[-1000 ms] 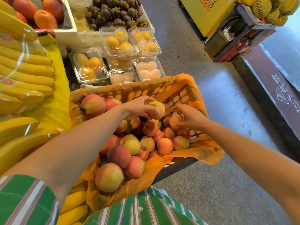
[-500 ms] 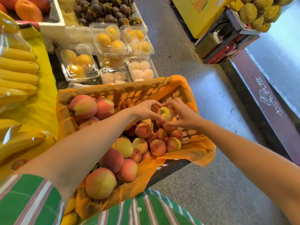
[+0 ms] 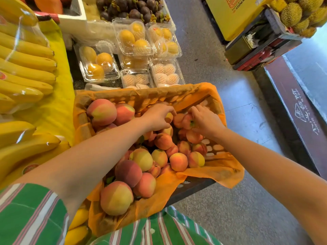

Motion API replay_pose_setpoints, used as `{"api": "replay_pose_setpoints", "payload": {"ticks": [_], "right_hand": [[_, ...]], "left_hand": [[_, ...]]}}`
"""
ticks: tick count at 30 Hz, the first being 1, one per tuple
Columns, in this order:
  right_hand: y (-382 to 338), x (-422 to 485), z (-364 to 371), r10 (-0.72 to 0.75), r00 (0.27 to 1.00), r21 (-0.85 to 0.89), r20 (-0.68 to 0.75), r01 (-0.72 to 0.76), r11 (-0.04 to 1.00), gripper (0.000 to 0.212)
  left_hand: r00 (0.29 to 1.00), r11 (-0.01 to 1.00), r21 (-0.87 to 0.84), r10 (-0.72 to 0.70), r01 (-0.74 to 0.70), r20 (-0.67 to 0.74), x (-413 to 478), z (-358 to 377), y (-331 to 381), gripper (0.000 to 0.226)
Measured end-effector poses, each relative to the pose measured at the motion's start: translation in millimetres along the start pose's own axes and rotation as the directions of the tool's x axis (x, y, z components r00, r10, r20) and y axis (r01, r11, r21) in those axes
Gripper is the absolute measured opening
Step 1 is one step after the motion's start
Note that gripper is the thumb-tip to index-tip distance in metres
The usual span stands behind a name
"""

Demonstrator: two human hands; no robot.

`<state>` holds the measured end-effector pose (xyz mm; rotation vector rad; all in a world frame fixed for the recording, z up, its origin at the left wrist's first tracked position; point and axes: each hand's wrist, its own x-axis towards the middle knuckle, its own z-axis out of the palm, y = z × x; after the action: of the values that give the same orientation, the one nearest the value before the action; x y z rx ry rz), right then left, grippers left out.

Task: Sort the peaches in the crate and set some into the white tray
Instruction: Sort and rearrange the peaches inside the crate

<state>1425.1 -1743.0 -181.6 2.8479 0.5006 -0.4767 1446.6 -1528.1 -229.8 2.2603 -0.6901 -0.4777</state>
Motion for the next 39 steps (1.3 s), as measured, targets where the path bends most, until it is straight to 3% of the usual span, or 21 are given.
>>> {"api": "replay_pose_setpoints", "payload": {"ticks": [3,7,10,13,16,21,26,29,35,37,39], "right_hand": [[0.8,4.4,2.3,0.02,1.0,-0.003,0.019,-0.02,1.0,0.039],[-0.1,6.3,-1.8,-0.017,1.0,-0.016,0.016,0.017,1.0,0.043],[-6.2,3.9,-6.0,-0.139,0.99,0.071,-0.037,0.141,0.987,0.043],[-23.6,-1.9,-7.1,-0.31,0.951,0.134,0.014,0.305,0.943,0.044],[-47.0,-10.2,0.1,-0.389,0.92,0.144,0.056,0.378,0.915,0.051],[-73.5,-15.7,23.7,-0.294,0.943,0.127,0.158,0.276,0.953,0.071],[-83.7,-12.1,25.8,-0.194,0.965,0.179,0.175,0.163,0.97,0.064],[-79.3,-16.6,23.2,-0.222,0.961,0.257,0.162,0.176,0.95,0.059],[-49.9,-43.5,11.7,-0.292,0.948,0.38,0.129,0.225,0.897,0.067],[-43.6,-51.3,8.7,-0.276,0.953,0.393,0.126,0.208,0.896,0.078],[-41.7,-57.2,4.4,-0.262,0.96,0.415,0.103,0.198,0.888,0.076]], "left_hand": [[0.998,0.999,0.009,-0.039,0.039,0.04,-0.5,2.2,-2.6,0.05],[0.998,0.999,0.035,-0.035,0.033,0.059,-4.3,-3.2,-4.3,0.05],[0.998,0.997,0.081,-0.025,0.02,0.062,-11.2,-12.0,-3.1,0.047],[0.998,0.989,0.146,-0.016,0.006,0.065,-22.1,-21.7,-2.2,0.04],[0.997,0.976,0.216,-0.004,-0.011,0.072,-34.5,-27.4,2.6,0.035],[0.997,0.969,0.246,-0.01,-0.01,0.078,-52.7,-31.0,9.1,0.031],[0.962,0.984,0.175,-0.09,0.046,0.257,-71.9,-31.5,9.9,0.033],[0.943,0.987,0.157,-0.092,0.042,0.321,-79.8,-29.7,14.2,0.04],[0.766,0.923,0.384,-0.229,-0.026,0.601,-83.9,-25.8,24.2,0.079],[0.748,0.906,0.421,-0.251,-0.042,0.614,-81.0,-24.1,25.6,0.079],[0.747,0.913,0.405,-0.241,-0.042,0.62,-78.8,-23.4,26.3,0.076]]}}
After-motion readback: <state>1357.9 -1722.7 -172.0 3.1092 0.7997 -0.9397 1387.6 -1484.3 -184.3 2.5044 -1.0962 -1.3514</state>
